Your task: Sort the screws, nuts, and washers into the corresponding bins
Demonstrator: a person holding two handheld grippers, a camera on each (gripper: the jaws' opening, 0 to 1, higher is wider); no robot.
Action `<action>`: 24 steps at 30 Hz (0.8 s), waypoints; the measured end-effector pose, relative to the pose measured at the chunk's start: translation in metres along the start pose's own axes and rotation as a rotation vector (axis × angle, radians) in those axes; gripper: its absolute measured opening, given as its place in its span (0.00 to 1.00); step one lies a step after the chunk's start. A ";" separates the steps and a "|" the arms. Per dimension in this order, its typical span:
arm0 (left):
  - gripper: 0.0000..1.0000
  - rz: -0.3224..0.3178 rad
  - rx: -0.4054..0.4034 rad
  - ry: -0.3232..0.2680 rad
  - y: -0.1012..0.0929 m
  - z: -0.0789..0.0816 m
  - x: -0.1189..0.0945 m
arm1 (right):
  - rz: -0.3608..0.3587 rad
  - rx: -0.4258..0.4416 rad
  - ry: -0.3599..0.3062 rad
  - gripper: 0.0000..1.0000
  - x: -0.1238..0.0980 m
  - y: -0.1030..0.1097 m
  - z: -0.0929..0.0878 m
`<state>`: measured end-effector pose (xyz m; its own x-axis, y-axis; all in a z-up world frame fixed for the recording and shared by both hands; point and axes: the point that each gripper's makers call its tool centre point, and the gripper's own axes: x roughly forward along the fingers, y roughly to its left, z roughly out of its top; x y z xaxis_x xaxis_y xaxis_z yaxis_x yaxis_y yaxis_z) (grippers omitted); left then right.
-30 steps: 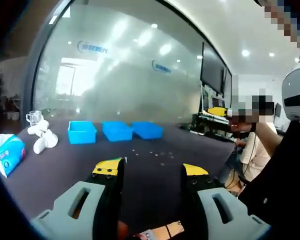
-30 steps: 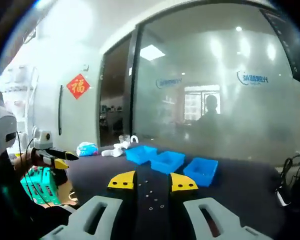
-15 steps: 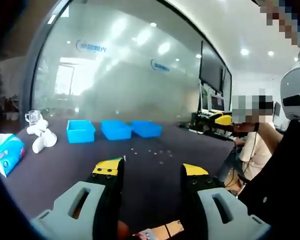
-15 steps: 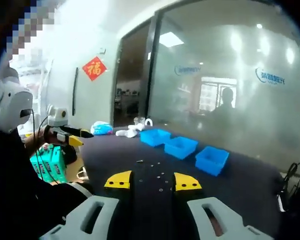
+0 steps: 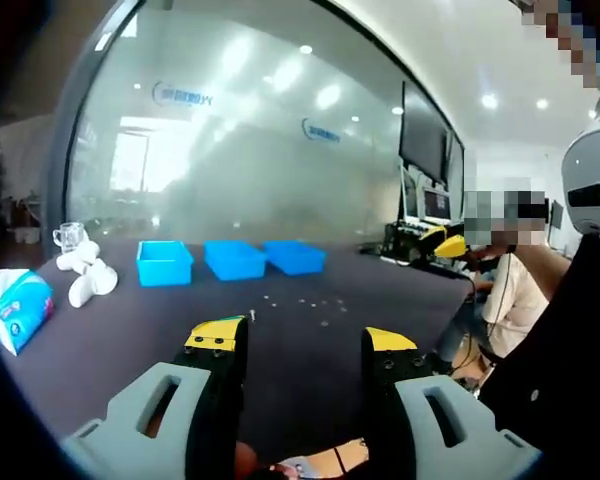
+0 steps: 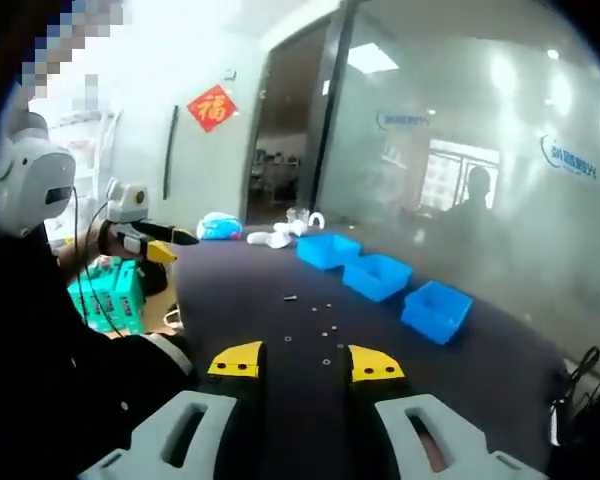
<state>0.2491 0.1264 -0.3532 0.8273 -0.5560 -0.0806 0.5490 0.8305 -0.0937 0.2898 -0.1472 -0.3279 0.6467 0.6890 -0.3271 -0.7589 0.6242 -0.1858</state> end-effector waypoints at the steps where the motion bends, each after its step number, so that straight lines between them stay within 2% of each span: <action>1: 0.43 -0.002 -0.004 -0.002 -0.001 0.000 0.000 | 0.004 0.005 0.006 0.27 0.002 -0.001 -0.001; 13: 0.43 0.011 -0.016 -0.014 0.004 -0.001 -0.006 | 0.080 -0.047 0.076 0.28 0.037 -0.002 0.008; 24: 0.44 0.042 -0.012 -0.007 0.012 -0.006 -0.010 | 0.168 -0.100 0.187 0.32 0.076 0.011 0.005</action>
<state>0.2466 0.1412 -0.3597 0.8503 -0.5206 -0.0777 0.5126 0.8525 -0.1026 0.3305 -0.0860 -0.3498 0.4932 0.6939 -0.5247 -0.8639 0.4614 -0.2018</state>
